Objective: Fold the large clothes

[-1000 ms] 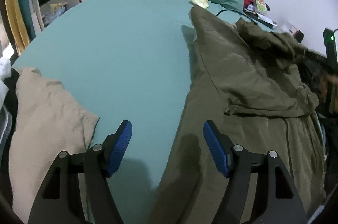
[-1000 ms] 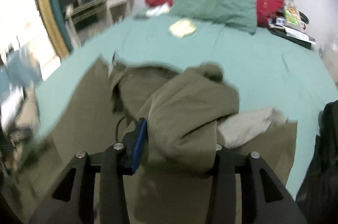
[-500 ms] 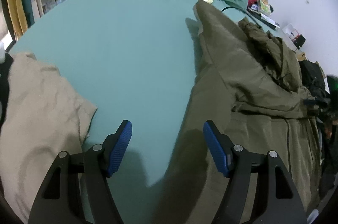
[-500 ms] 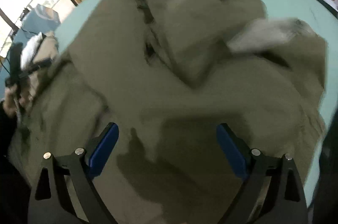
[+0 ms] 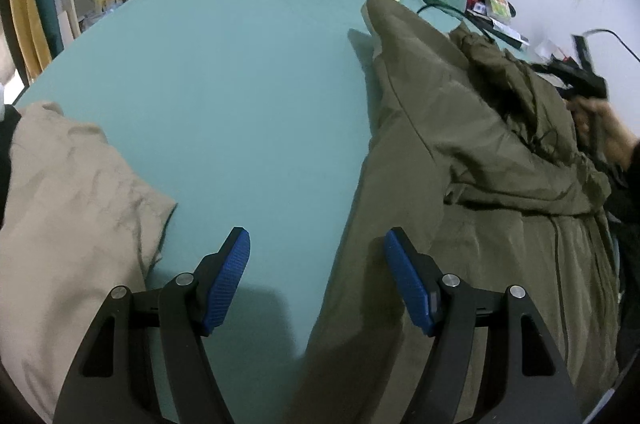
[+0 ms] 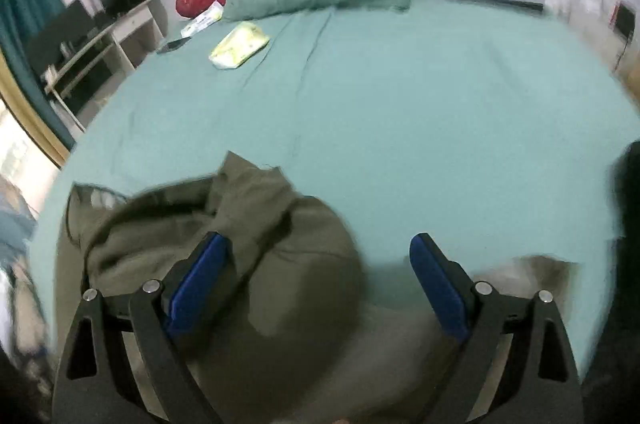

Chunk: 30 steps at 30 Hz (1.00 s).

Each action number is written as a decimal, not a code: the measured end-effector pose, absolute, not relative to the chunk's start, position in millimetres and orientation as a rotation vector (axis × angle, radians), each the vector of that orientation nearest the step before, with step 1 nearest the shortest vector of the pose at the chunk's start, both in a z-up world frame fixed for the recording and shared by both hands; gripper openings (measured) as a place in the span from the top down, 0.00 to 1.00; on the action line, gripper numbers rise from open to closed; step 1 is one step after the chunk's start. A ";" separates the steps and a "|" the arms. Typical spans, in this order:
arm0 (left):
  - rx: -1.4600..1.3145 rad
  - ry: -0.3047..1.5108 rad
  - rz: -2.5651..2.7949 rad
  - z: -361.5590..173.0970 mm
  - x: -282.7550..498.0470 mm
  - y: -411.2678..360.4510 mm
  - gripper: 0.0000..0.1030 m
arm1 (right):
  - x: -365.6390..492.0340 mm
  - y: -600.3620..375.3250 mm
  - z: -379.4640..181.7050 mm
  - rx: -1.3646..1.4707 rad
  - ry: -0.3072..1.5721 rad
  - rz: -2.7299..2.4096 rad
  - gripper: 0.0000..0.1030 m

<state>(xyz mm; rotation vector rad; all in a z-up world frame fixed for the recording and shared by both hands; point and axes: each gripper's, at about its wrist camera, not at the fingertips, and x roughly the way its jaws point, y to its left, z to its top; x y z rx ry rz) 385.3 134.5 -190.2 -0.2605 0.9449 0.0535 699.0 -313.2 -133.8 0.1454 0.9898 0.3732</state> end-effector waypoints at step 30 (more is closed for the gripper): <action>-0.275 0.871 -0.026 -151.9 355.1 119.6 0.28 | 429.4 -150.0 -132.2 -0.895 0.484 0.601 0.89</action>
